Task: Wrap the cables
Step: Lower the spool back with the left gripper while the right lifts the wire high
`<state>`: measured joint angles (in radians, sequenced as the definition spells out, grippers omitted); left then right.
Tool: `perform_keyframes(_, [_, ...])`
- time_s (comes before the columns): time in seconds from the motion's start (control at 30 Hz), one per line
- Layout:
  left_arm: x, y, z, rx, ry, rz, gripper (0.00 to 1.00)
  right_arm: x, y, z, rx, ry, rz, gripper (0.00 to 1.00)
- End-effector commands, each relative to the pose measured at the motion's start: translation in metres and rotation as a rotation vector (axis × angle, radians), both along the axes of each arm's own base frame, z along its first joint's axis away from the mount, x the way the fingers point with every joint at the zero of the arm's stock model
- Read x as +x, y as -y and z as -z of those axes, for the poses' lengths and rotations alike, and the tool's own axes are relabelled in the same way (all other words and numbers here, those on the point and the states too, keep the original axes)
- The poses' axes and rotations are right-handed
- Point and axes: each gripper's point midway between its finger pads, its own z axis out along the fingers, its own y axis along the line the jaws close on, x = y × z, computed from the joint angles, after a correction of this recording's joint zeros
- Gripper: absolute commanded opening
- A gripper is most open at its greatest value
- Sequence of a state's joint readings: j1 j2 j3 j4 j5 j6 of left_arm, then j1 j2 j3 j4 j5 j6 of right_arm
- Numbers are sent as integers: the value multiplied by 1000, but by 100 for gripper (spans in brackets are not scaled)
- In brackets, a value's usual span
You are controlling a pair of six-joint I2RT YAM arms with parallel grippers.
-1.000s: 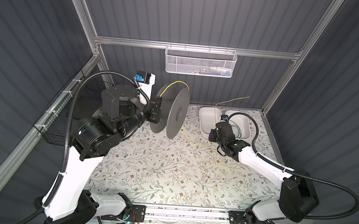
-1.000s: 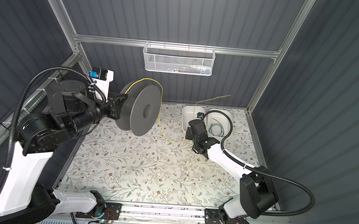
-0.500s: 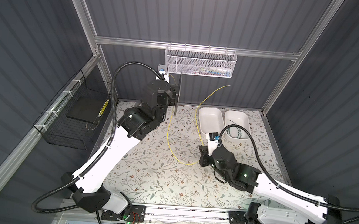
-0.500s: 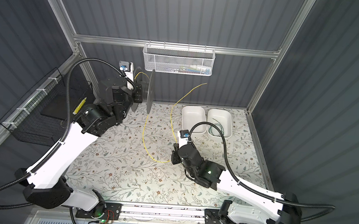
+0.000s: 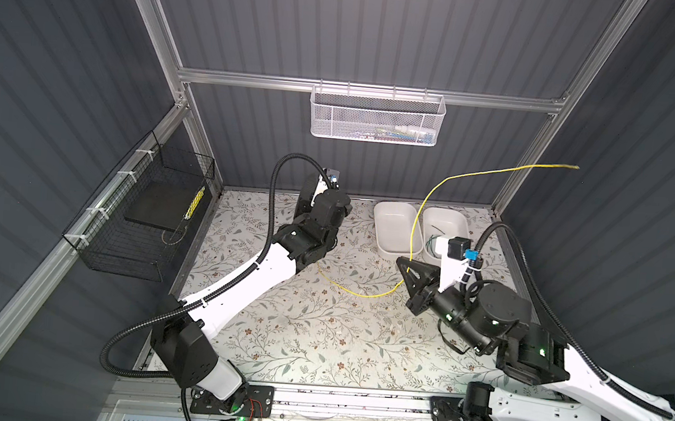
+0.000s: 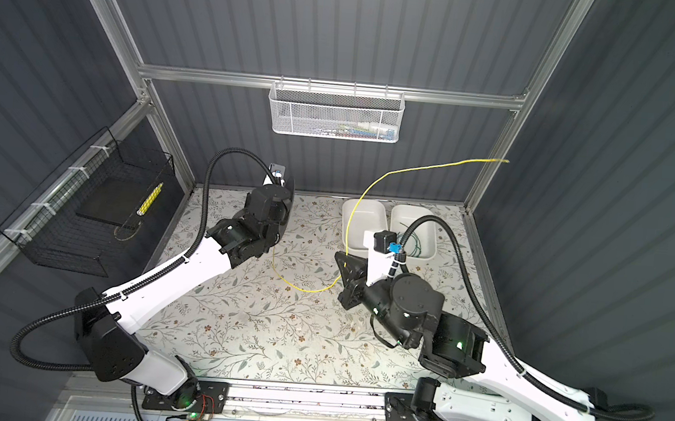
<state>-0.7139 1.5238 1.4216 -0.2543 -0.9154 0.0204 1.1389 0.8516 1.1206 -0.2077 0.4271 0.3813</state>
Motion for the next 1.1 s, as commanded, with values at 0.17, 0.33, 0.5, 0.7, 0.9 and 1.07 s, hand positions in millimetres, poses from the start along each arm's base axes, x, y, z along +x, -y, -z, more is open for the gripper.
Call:
perform_keyframes(0.17, [-3, -6, 50, -115, -90, 21, 0, 14, 23, -73, 107, 65, -32, 0])
perform_keyframes(0.33, [-19, 6, 85, -134, -195, 141, 0, 39, 37, -100, 172, 50, -27, 0])
perform_keyframes(0.5, [-49, 13, 115, -163, -301, 269, 0, 76, 51, -120, 192, 55, 30, 0])
perform_keyframes(0.7, [-98, 8, 129, -172, -413, 379, 0, 141, 75, -126, 225, 16, 112, 0])
perform_keyframes(0.9, [-142, 12, 120, -121, -475, 469, 0, 208, 102, -123, 270, -37, 186, 0])
perform_keyframes(1.07, [-170, 16, 133, -109, -555, 490, 0, 248, 123, -126, 281, -56, 245, 0])
